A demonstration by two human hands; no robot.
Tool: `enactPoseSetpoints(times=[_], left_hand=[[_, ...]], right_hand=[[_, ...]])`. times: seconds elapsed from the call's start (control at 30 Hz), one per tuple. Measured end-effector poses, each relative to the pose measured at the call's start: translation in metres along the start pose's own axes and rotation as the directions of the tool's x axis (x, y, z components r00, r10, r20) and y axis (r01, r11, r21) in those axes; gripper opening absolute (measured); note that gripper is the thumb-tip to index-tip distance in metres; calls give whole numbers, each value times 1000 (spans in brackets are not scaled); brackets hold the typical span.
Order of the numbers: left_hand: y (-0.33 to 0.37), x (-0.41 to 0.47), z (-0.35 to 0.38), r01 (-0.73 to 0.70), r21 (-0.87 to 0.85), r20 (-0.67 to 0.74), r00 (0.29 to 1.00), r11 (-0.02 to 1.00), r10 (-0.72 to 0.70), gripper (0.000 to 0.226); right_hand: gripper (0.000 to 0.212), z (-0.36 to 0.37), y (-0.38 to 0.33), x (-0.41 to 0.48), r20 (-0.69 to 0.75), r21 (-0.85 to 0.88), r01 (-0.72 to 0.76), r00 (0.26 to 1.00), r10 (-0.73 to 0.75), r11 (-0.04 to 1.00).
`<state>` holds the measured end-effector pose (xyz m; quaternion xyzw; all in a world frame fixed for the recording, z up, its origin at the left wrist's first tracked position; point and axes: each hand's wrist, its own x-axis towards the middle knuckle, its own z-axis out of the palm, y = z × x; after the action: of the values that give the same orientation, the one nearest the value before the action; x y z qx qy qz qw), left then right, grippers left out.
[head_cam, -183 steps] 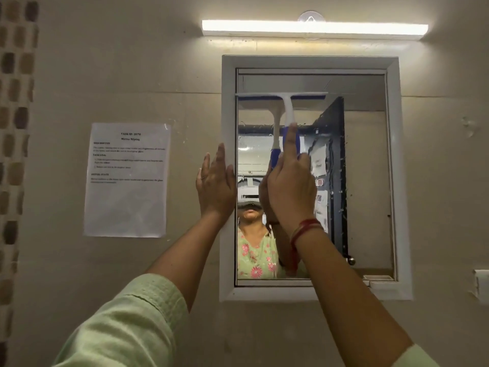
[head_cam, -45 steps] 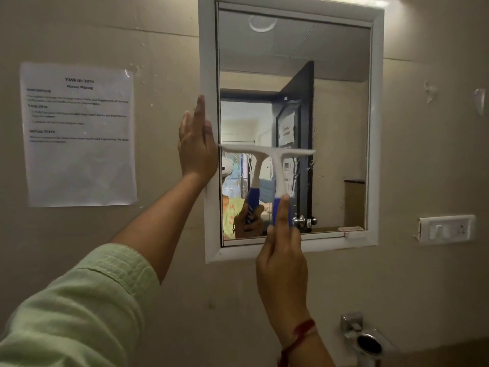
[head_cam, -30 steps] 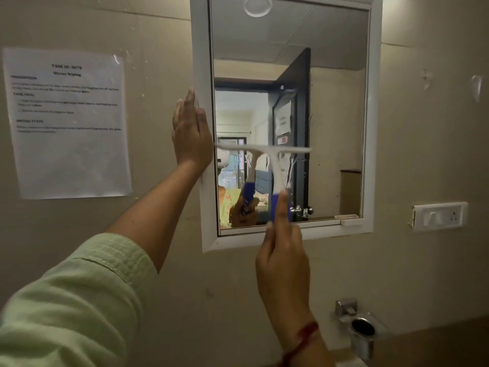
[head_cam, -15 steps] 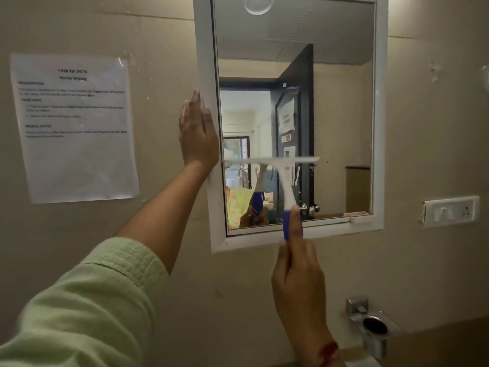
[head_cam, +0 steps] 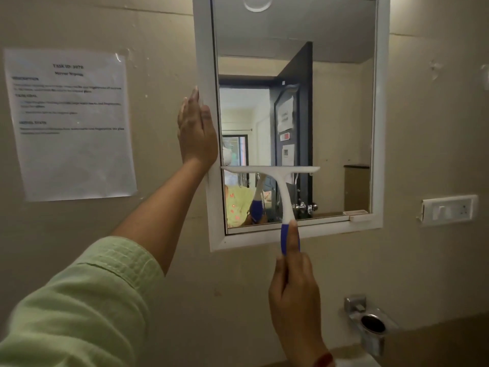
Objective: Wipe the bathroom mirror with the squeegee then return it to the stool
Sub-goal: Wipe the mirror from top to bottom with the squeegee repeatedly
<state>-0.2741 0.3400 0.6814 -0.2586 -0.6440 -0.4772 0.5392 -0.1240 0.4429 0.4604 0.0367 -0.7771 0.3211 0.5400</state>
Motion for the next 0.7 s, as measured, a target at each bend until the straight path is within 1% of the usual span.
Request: enactPoseSetpoints(times=[0.1, 0.17, 0.27, 0.37, 0.47, 0.53, 0.6, 0.7], left_hand=[[2, -1, -1, -3, 3, -6, 1000, 1000, 3, 43], [3, -1, -1, 6, 11, -11, 1000, 1000, -6, 43], [3, -1, 0, 14, 30, -9, 1000, 999, -13, 44], [1, 0, 1, 26, 43, -6, 1000, 999, -25, 44], [1, 0, 0, 28, 48, -2, 1000, 998, -28, 44], [1, -1, -1, 28, 49, 4, 1000, 998, -28, 45], [2, -2, 0, 26, 53, 4, 1000, 998, -26, 45], [2, -1, 0, 39, 58, -2, 999, 998, -39, 45]], right_hand=[[55, -9, -7, 26, -82, 25, 50, 995, -48, 998], [54, -13, -12, 48, -107, 25, 96, 990, -93, 995], [54, -13, -11, 54, -93, 5, 98, 991, -97, 995], [56, -6, 2, 21, -36, 16, 48, 998, -47, 999], [63, 0, 10, -15, 0, 57, 5, 1000, -5, 998], [62, -1, 7, -16, -23, 77, -5, 1000, 7, 997], [56, -5, 2, 2, -65, 77, 22, 998, -17, 997], [54, -11, 1, 27, -99, 65, 72, 993, -66, 995]])
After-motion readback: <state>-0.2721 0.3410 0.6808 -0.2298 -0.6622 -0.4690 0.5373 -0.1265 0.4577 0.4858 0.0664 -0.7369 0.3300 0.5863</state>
